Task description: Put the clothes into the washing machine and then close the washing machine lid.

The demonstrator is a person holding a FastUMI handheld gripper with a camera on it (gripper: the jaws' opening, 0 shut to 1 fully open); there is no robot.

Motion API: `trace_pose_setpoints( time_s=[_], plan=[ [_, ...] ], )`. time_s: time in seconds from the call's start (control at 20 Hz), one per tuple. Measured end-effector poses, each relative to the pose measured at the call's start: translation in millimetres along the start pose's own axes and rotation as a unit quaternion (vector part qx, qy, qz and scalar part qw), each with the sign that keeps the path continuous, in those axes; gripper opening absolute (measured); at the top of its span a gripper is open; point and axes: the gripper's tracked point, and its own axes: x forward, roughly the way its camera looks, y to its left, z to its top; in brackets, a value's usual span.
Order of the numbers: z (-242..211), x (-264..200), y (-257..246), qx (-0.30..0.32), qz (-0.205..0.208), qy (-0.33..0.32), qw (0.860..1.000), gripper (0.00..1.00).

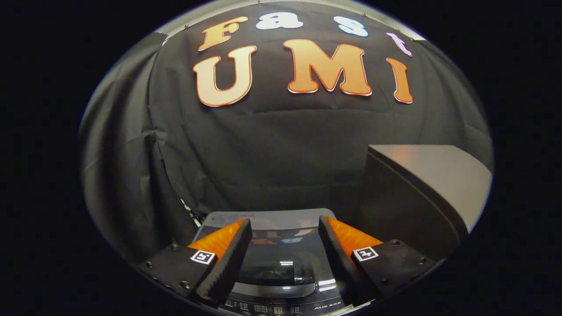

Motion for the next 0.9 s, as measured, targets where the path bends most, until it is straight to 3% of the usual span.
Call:
trace_pose_setpoints(
  time_s=[0.3,0.5,0.9],
  plan=[
    [80,-55,-4,-0.025,-0.014,-0.066,0.997,0.98],
    [126,-105,-12,-0.032,-0.001,-0.101,0.994,0.98],
    [178,-211,-63,-0.054,-0.01,-0.16,0.986,0.98]
  ],
)
